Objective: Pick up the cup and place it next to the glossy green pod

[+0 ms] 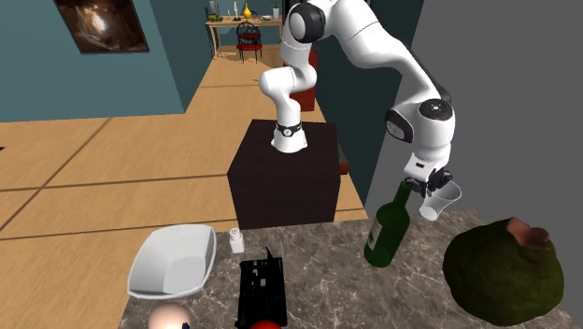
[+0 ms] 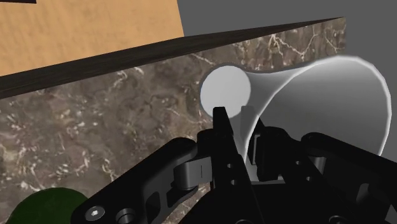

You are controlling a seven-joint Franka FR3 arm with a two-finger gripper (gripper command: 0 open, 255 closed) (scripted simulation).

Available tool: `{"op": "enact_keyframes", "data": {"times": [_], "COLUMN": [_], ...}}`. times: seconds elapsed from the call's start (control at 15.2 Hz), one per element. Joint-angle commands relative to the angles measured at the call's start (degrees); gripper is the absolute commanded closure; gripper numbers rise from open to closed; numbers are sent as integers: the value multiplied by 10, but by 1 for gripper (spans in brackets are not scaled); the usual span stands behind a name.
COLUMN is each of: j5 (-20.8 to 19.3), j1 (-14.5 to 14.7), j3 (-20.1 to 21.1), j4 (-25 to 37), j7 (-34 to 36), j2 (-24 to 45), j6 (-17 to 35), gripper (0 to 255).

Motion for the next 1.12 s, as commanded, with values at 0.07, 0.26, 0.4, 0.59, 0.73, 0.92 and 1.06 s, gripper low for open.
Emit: {"op": "enact_keyframes", "data": {"times": [0.07, 0.26, 0.4, 0.59, 0.73, 0.92, 1.06], "j5": [0, 1, 1, 1, 1, 1, 1], "j1": [1, 2, 3, 3, 3, 3, 3], "j3": [0, -1, -1, -1, -1, -1, -1], "j4": [-1, -2, -1, -1, -1, -1, -1], "j7": [-5, -11, -15, -15, -15, -15, -15], "j2": [17, 34, 46, 46, 46, 46, 46], "j6": [18, 34, 46, 46, 46, 46, 46], "gripper": [255, 255, 255, 255, 255, 255, 0]}}
